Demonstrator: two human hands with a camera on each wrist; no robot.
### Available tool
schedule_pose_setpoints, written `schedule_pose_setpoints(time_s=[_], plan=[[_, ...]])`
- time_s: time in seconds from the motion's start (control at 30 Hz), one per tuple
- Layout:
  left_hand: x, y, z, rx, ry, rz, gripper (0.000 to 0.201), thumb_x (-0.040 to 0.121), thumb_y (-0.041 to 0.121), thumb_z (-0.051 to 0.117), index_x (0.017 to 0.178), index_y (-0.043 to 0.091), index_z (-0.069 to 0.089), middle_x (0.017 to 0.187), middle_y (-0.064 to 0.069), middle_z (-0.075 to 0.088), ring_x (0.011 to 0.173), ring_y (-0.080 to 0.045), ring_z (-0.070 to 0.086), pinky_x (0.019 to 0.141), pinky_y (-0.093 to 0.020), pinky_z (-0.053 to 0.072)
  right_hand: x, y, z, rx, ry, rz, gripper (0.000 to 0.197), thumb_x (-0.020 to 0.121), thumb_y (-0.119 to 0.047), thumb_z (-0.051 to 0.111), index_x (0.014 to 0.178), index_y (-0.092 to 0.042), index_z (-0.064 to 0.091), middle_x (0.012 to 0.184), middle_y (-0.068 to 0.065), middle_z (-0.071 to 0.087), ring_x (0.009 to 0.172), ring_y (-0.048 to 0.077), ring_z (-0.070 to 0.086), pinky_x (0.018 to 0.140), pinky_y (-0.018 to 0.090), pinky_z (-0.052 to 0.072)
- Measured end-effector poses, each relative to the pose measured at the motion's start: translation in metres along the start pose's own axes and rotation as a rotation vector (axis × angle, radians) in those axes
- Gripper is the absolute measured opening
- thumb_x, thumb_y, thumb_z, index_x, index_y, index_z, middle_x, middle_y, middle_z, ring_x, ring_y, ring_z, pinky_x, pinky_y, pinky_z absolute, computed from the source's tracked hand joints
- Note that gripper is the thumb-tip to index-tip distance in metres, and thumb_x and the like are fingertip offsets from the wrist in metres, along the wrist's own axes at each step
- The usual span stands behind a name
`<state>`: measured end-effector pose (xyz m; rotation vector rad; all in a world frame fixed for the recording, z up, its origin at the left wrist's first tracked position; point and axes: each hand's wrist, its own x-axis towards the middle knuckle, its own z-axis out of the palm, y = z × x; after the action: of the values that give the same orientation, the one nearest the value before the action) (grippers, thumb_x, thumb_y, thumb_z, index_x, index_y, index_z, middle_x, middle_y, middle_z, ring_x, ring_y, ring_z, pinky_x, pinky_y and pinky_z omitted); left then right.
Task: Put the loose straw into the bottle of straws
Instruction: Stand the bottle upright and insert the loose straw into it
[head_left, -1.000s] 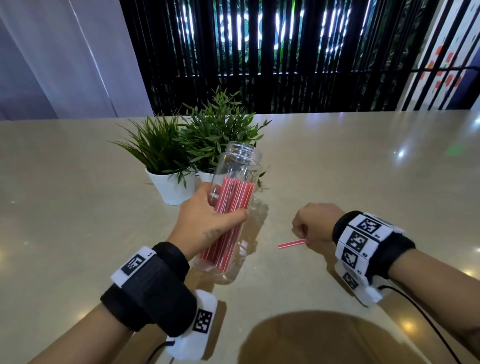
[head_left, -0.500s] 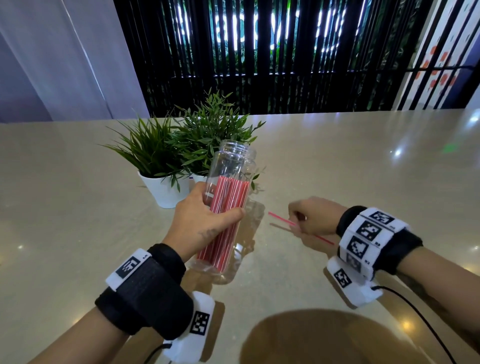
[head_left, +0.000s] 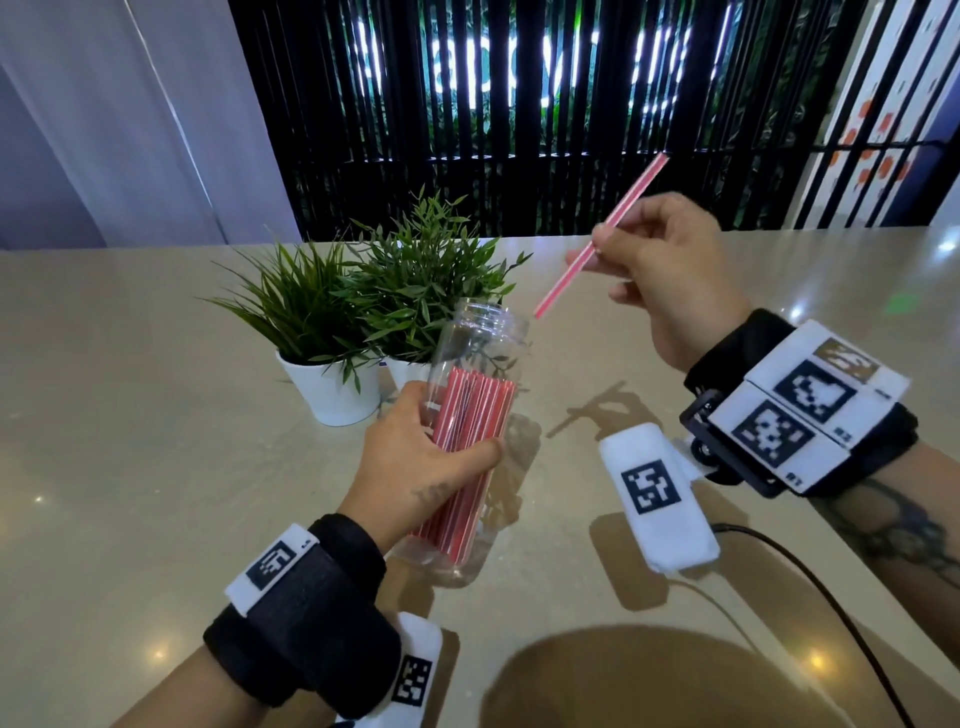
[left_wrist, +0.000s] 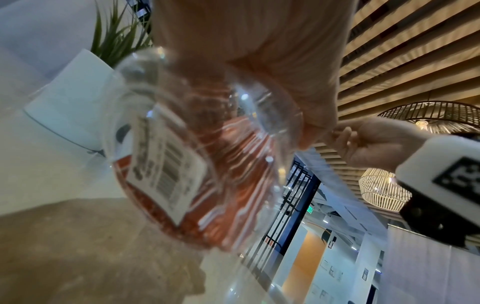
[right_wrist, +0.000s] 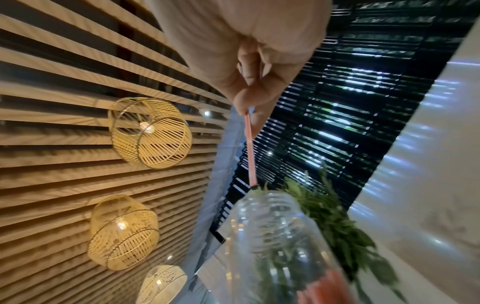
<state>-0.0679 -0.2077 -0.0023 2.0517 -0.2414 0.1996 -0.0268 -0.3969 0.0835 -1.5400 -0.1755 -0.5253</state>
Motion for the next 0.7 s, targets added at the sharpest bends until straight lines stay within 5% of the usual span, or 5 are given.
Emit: schedule_pose_setpoints(time_s=[0.1, 0.23, 0.4, 0.57, 0.7], plan=[[-0.005, -0.001, 0.003, -0.065, 0.028, 0.02, 0.052, 0.064, 0.034, 0.077, 0.105, 0.023, 0.049, 0.092, 0.007, 0.063, 0.078, -0.006, 0.061, 0.06, -0.01, 0.048, -0.002, -0.016, 0.012, 0.066, 0.008, -0.055, 0.023, 0.086, -0.002, 0.051, 0.077, -0.02, 0.041, 0.072, -0.001, 0.055, 0.066, 0.008, 0.069, 0.036, 0.012, 0.036], [-0.012, 0.0, 0.003, -0.144, 0.047, 0.037, 0.059, 0.056, 0.04, 0.073, 0.107, 0.027, 0.047, 0.094, 0.012, 0.061, 0.078, 0.01, 0.059, 0.063, 0.0, 0.044, -0.008, -0.031, 0.024, 0.074, 0.009, -0.165, 0.024, 0.086, 0.0, 0.05, 0.094, -0.018, 0.037, 0.073, -0.001, 0.054, 0.069, 0.009, 0.07, 0.037, 0.014, 0.037], [-0.018, 0.001, 0.0, -0.157, 0.043, 0.085, 0.053, 0.061, 0.031, 0.08, 0.1, 0.034, 0.044, 0.091, 0.017, 0.056, 0.078, 0.022, 0.053, 0.063, 0.002, 0.042, -0.013, -0.034, 0.029, -0.18, 0.006, -0.329, 0.076, 0.083, 0.003, 0.051, 0.142, -0.012, 0.005, 0.084, 0.005, 0.048, 0.071, 0.009, 0.069, 0.041, 0.013, 0.042], [-0.022, 0.001, 0.0, -0.169, 0.047, 0.1, 0.047, 0.063, 0.028, 0.079, 0.089, 0.039, 0.042, 0.089, 0.017, 0.057, 0.077, 0.021, 0.054, 0.061, 0.001, 0.042, -0.017, -0.027, 0.033, -0.293, -0.06, -0.365, 0.06, 0.08, 0.001, 0.056, 0.131, -0.015, 0.028, 0.076, 0.0, 0.048, 0.076, 0.027, 0.067, 0.044, 0.009, 0.04], [-0.024, 0.003, 0.001, -0.172, 0.057, 0.109, 0.047, 0.057, 0.038, 0.075, 0.089, 0.042, 0.041, 0.09, 0.019, 0.056, 0.081, 0.021, 0.053, 0.062, 0.002, 0.042, -0.024, -0.021, 0.038, -0.342, -0.139, -0.326, 0.051, 0.078, -0.004, 0.063, 0.119, -0.019, 0.036, 0.066, -0.005, 0.05, 0.061, 0.016, 0.057, 0.053, 0.016, 0.04]])
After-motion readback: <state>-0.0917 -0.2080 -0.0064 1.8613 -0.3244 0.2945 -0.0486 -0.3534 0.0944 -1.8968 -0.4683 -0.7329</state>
